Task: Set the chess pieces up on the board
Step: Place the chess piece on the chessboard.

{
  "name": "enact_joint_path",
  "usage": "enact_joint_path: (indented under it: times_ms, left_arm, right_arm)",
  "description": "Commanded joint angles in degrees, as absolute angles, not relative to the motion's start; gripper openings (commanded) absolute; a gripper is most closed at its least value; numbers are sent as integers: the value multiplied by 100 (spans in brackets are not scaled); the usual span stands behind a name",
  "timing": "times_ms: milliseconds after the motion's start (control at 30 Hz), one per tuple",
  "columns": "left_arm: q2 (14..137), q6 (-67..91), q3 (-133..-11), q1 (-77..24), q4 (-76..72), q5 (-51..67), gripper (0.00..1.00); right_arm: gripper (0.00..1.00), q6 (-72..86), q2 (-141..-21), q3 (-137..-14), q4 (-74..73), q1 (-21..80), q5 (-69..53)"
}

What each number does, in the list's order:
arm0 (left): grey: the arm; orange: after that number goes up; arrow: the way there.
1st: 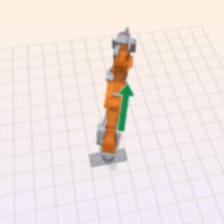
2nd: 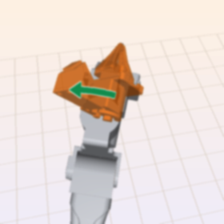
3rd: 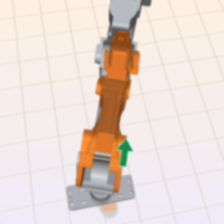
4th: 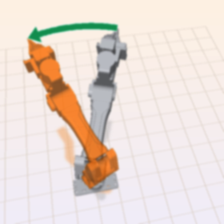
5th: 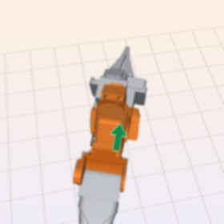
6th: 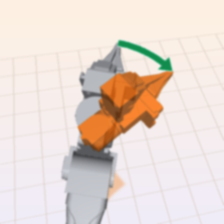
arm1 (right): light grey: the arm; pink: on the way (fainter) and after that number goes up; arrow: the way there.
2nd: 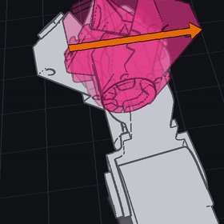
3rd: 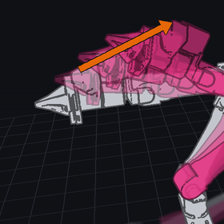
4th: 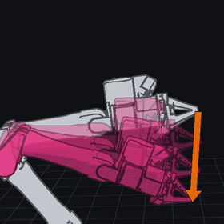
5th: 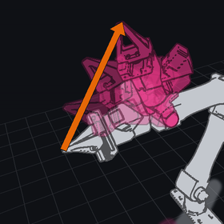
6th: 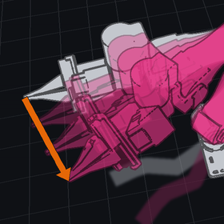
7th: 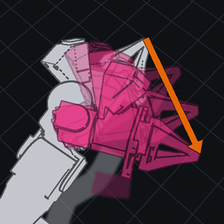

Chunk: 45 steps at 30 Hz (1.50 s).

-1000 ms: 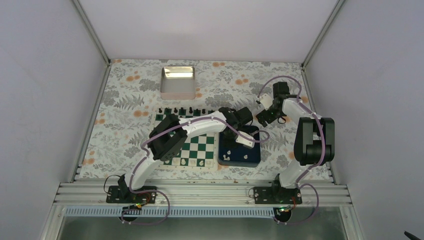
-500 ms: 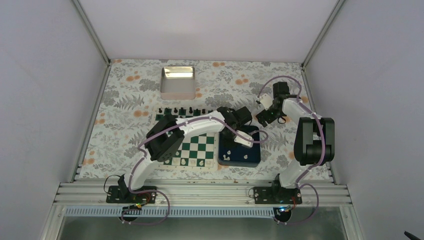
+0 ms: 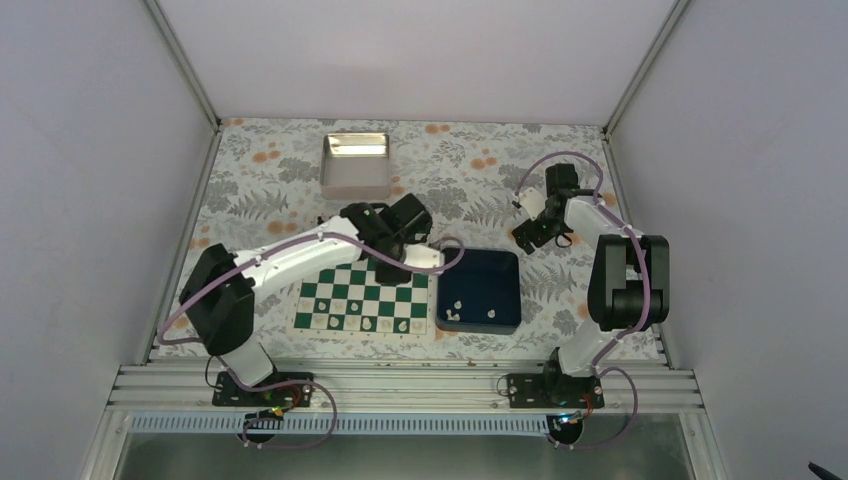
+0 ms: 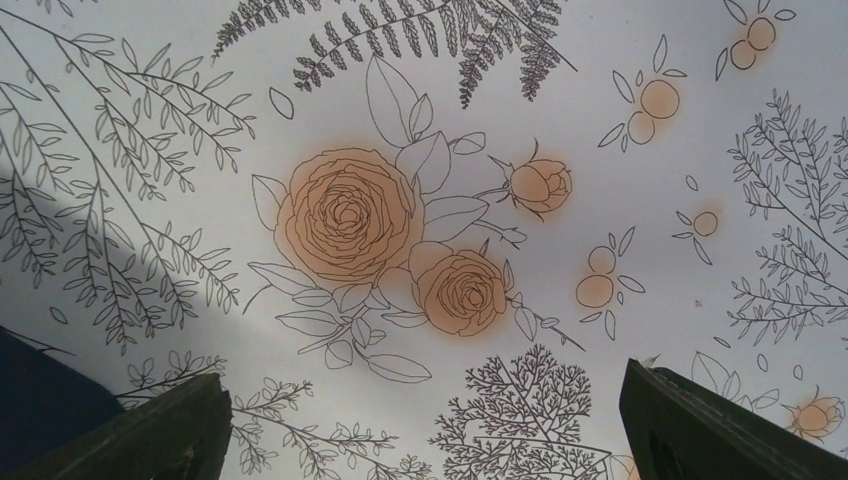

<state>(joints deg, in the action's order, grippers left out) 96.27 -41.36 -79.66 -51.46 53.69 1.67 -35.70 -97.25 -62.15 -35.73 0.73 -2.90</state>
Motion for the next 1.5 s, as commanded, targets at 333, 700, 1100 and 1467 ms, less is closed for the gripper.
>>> enact_joint_path:
  times_ms: [333,700,1100,1467]
  left_arm:
    - [8625,-3648,-5350,-4717,4480,333,6]
    - [9087,-3665,-5313,-4711,4200,556,6]
    - [9160,-3663,-5181,-4702,4203,660,6]
    - [9197,-3683,-5073,-4669,4109,532,6]
  right_arm:
    - [100,-3516,-9802,-6315,-3631,107,-314]
    - [100,-3542,-9851,-6242,-3587,109,-242]
    - [100,-3572,-9917,-6201,-3560,102,-166]
    - [100,-3577,-9923,-6178,-3537,105,-141]
